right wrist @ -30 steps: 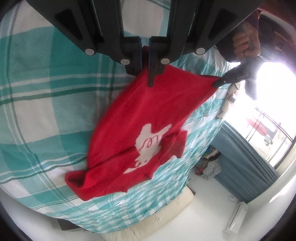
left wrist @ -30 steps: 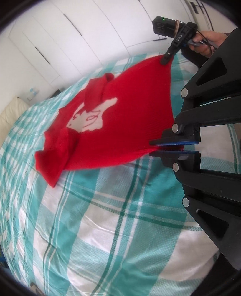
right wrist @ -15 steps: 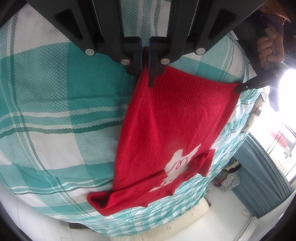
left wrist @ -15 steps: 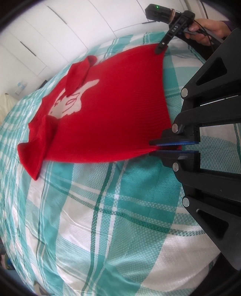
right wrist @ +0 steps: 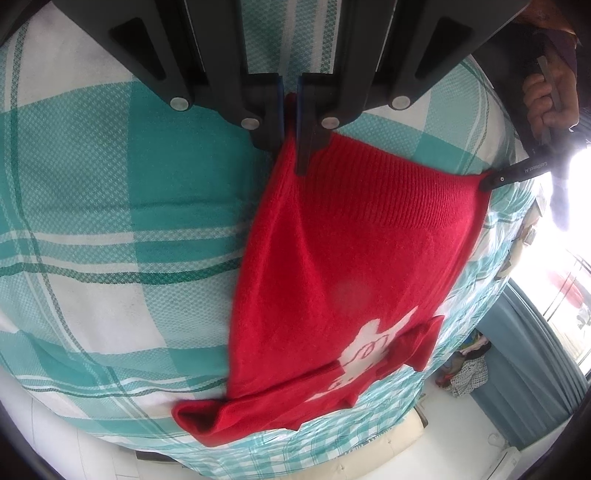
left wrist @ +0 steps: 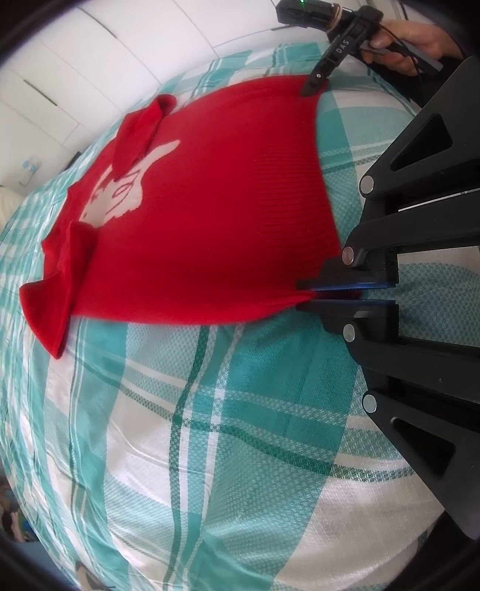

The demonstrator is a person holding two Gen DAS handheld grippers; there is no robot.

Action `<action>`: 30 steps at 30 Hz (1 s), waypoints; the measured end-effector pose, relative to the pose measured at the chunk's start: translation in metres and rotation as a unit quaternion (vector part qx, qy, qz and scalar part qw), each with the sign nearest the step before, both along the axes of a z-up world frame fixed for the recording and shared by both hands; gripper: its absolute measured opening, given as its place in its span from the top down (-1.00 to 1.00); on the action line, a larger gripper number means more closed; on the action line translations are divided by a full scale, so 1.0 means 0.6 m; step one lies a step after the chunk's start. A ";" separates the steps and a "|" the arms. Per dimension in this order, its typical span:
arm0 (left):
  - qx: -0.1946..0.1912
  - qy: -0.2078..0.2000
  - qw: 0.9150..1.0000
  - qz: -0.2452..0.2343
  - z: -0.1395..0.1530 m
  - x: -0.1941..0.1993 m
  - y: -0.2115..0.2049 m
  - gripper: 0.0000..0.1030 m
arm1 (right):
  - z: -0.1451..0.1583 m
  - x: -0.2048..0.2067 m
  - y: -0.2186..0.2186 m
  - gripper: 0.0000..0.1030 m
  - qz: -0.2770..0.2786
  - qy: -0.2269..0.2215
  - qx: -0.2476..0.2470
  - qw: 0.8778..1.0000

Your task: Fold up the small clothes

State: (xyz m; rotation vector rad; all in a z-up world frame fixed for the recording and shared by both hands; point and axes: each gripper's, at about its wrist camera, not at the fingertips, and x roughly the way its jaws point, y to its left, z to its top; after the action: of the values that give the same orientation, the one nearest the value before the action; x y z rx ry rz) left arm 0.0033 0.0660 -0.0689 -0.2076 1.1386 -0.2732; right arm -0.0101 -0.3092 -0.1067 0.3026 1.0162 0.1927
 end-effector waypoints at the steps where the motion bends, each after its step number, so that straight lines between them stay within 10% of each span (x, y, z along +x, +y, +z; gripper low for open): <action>1: 0.001 0.000 1.000 0.000 -0.001 0.000 -0.001 0.97 | 0.000 0.000 0.001 0.92 0.001 -0.001 -0.003 1.000; 12: 0.016 -0.011 1.000 0.003 0.007 -0.008 -0.010 0.84 | 0.006 -0.012 0.019 0.87 0.014 -0.010 -0.051 0.999; 22: 0.073 -0.070 0.995 -0.014 0.067 -0.077 -0.024 -0.06 | 0.018 -0.055 0.000 0.77 -0.008 0.041 -0.044 0.998; 30: 0.015 -0.157 0.987 0.039 0.189 -0.013 0.002 -0.58 | 0.105 -0.050 -0.015 0.46 -0.009 -0.033 -0.123 0.992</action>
State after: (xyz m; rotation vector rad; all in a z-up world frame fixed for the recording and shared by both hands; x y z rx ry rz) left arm -0.0044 0.0673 0.0447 -0.1749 0.8200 -0.2094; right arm -0.0402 -0.3184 -0.0435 0.0806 0.9607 0.0584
